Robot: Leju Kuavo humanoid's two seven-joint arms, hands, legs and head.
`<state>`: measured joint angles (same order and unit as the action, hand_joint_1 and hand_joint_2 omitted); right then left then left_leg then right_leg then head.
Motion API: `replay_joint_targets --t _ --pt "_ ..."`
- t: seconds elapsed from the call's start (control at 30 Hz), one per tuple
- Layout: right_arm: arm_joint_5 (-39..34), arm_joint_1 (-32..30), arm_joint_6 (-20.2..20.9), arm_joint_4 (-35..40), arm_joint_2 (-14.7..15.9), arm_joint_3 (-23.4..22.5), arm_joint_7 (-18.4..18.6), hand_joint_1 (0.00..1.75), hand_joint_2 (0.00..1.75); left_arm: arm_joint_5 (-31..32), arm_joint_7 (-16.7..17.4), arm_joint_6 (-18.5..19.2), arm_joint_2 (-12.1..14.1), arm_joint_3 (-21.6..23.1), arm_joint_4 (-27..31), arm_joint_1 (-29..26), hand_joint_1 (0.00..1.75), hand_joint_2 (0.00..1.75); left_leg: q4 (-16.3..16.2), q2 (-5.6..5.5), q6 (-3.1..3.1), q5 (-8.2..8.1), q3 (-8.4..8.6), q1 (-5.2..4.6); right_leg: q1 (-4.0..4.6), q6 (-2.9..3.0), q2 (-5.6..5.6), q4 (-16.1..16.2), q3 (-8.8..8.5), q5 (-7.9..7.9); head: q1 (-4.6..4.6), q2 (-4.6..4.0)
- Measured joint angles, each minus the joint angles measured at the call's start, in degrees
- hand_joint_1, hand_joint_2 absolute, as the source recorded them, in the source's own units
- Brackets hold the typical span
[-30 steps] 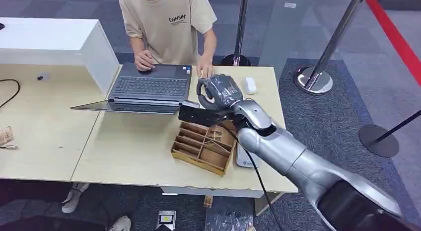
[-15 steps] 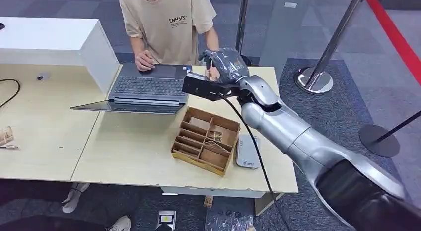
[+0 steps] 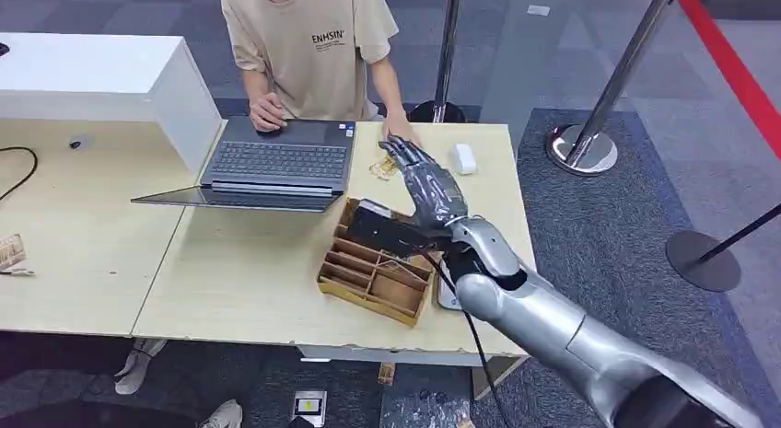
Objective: Pass the card to the sensor for recognition and then transmit it.
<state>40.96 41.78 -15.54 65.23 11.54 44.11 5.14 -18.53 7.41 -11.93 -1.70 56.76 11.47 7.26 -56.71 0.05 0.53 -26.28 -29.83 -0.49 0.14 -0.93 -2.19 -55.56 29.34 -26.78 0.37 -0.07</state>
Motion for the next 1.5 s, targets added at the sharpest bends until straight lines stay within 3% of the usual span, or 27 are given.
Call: replay_joint_targets --t 0.07,0.13,0.17,0.2,0.23,0.27,0.3,0.37,0.5,0.57,0.63,0.77,1.0,1.13,1.3,1.5 --pt "0.0 -2.1 -0.1 3.2 0.8 -0.7 0.4 0.7 1.75 -0.1 -0.1 -0.1 0.0 0.0 0.0 0.0 0.0 1.75 0.0 0.01 0.0 0.0 0.0 0.0 0.0 0.0 0.01 0.0 0.01 0.0 0.0 0.0" --pt "0.1 -3.6 -0.1 5.6 1.4 -1.4 0.5 0.77 1.75 -0.1 -0.1 -0.2 0.0 0.0 0.0 0.0 0.0 1.75 0.0 0.01 0.0 0.0 0.01 0.0 0.0 0.0 0.02 0.0 0.0 0.0 0.0 0.0" --pt "0.2 -4.2 -0.2 6.5 1.7 -1.6 0.5 0.68 1.75 -0.1 0.0 -0.2 0.0 0.0 0.0 0.0 0.0 1.75 0.0 0.01 0.0 0.0 0.0 0.0 0.0 0.0 0.02 0.0 0.0 0.0 0.0 0.0" --pt "0.3 -4.7 -0.2 7.4 2.0 -1.9 0.5 0.75 1.75 -0.1 0.0 -0.3 0.0 0.0 0.0 -0.1 0.0 1.75 0.0 0.01 0.0 0.0 0.0 0.0 0.0 0.0 0.02 0.0 0.0 0.0 0.0 0.0" --pt "0.5 -5.2 -0.2 8.0 2.2 -2.1 0.5 1.12 1.75 -0.1 0.1 -0.3 0.0 0.0 0.0 -0.1 0.0 1.75 0.0 0.01 0.0 0.01 0.01 0.0 0.0 0.0 0.02 0.0 0.0 0.0 0.0 0.0" --pt "0.5 -5.7 -0.2 8.5 2.4 -2.3 0.6 1.19 1.75 -0.2 0.2 -0.4 0.0 0.0 0.0 -0.1 0.0 1.75 0.0 0.01 0.0 0.01 0.01 0.0 0.0 0.0 0.02 0.0 0.0 0.0 -0.02 0.0" --pt "0.7 -6.1 -0.2 9.0 2.6 -2.4 0.6 1.19 1.75 -0.2 0.2 -0.5 0.0 0.0 0.0 -0.1 0.0 1.75 0.0 0.01 0.0 0.01 0.01 0.0 0.0 0.0 0.02 0.0 0.0 0.0 0.0 0.0" --pt "0.9 -7.0 -0.2 9.9 2.9 -2.5 0.8 0.93 1.75 -0.3 0.4 -0.5 0.0 0.0 0.0 -0.1 0.0 1.75 0.0 0.01 0.0 0.01 0.0 0.0 0.0 0.0 0.02 0.0 0.0 0.0 0.0 0.0" --pt "1.0 -8.4 -0.5 10.7 3.2 -2.8 0.9 0.73 1.75 -0.3 0.5 -0.5 0.0 0.0 0.0 -0.2 0.0 1.75 0.0 0.0 0.0 0.0 -0.01 0.0 0.0 0.0 0.01 0.0 0.0 0.0 -0.02 0.0" --pt "1.2 -9.1 -0.9 10.6 3.2 -2.8 0.7 0.79 1.75 -0.3 0.7 -0.5 0.0 0.0 0.0 -0.1 0.0 1.75 0.0 0.0 0.0 0.0 0.0 0.0 0.0 0.0 0.02 0.0 0.0 0.0 -0.02 0.0" --pt "1.4 -9.5 -1.1 10.5 3.2 -2.8 0.5 1.01 1.75 -0.2 0.9 -0.5 0.0 0.0 0.0 -0.2 0.0 1.75 0.0 0.0 0.0 0.0 -0.01 0.0 0.0 0.0 0.01 0.0 0.0 0.0 -0.02 0.0" --pt "1.7 -10.1 -1.5 9.9 3.1 -2.8 0.0 0.79 1.75 0.0 1.0 -0.6 0.0 0.0 0.0 -0.2 0.0 1.75 0.0 0.0 0.0 0.01 -0.01 0.0 0.0 0.0 0.01 0.0 -0.01 0.0 0.0 0.0" --pt "2.0 -11.1 -2.9 6.6 2.0 -2.7 -1.3 1.03 1.75 0.2 1.1 -0.5 0.1 0.0 0.0 -0.1 0.0 1.75 0.0 -0.01 0.0 0.01 -0.02 0.0 0.0 0.0 0.01 0.0 0.0 0.0 0.0 0.0" --pt "1.7 -11.3 -4.5 3.7 1.2 -2.4 -2.6 0.99 1.75 0.2 1.4 -0.5 0.1 0.0 0.0 -0.1 0.0 1.75 0.0 0.0 0.0 0.01 -0.02 0.0 0.0 0.0 0.01 0.0 0.0 0.0 0.0 0.0" --pt "-0.5 -11.4 -5.2 -0.9 0.0 -2.4 -4.6 1.15 1.75 0.4 1.4 -0.5 0.1 0.0 0.0 -0.1 0.0 1.75 0.0 -0.01 0.0 0.01 -0.03 0.0 0.0 0.0 0.01 0.0 0.0 0.0 0.0 0.0" --pt "-1.6 -11.0 -5.1 -7.0 -1.4 -2.3 -5.8 1.15 1.75 0.5 1.4 -0.2 0.1 0.0 0.0 0.0 0.0 1.75 0.0 -0.02 0.0 0.01 -0.03 0.0 0.0 0.0 0.01 0.0 -0.01 0.0 0.0 0.0"
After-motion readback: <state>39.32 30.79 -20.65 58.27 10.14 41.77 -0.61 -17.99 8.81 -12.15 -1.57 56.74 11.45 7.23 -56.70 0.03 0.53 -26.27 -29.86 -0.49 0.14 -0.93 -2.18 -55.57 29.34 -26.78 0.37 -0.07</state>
